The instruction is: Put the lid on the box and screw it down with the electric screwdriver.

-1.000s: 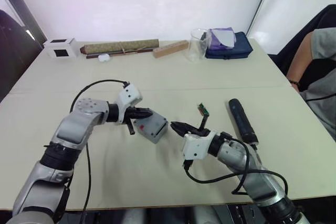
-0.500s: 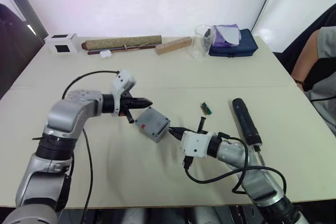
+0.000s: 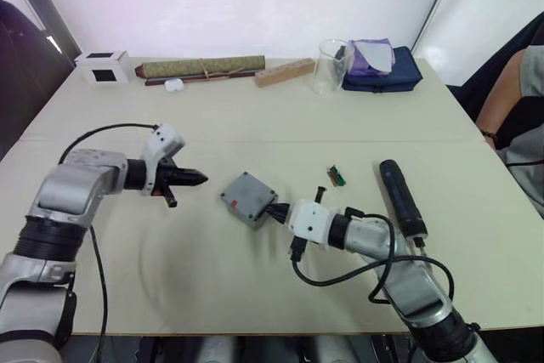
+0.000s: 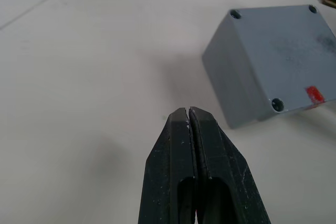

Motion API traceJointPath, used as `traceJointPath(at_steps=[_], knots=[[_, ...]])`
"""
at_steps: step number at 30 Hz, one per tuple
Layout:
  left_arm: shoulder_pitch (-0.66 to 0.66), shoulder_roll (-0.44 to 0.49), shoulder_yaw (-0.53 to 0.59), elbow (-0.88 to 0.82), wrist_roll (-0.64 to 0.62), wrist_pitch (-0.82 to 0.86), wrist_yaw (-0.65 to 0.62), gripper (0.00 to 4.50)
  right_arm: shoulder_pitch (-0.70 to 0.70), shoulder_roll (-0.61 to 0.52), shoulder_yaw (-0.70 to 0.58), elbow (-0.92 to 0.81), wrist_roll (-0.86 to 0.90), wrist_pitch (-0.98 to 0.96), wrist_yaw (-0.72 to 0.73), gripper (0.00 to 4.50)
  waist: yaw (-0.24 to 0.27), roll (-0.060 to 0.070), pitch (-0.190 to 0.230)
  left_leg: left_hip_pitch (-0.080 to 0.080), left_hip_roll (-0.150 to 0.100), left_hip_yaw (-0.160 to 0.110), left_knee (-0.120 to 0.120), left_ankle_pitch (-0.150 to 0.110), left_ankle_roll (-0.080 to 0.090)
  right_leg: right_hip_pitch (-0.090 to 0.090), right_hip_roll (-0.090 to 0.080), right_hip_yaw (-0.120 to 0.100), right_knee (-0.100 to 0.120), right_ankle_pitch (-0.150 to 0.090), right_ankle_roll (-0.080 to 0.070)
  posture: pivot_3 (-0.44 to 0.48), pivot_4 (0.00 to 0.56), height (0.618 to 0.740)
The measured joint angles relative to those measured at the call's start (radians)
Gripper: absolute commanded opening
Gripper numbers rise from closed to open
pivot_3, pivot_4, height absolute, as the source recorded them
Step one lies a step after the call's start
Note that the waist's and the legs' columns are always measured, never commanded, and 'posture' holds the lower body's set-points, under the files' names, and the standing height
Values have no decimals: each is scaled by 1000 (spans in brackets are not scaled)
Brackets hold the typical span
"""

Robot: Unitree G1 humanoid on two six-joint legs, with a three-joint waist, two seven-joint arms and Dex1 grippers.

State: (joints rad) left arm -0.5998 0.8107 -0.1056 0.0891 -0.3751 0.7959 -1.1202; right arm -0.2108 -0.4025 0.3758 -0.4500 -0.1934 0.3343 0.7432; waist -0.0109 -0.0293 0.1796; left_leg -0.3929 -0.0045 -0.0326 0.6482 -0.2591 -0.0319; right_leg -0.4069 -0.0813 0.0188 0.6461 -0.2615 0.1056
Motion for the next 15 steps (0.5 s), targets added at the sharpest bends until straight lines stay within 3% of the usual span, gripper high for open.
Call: traceJointPath(at_steps=[15], knots=[[38, -60, -10, -78, -9, 13, 15, 0, -29, 9, 26, 2, 0, 53, -26, 18, -5, 0, 0, 0, 0, 0, 0, 0, 0, -1, 1, 0, 1, 0, 0, 0, 150, 740]])
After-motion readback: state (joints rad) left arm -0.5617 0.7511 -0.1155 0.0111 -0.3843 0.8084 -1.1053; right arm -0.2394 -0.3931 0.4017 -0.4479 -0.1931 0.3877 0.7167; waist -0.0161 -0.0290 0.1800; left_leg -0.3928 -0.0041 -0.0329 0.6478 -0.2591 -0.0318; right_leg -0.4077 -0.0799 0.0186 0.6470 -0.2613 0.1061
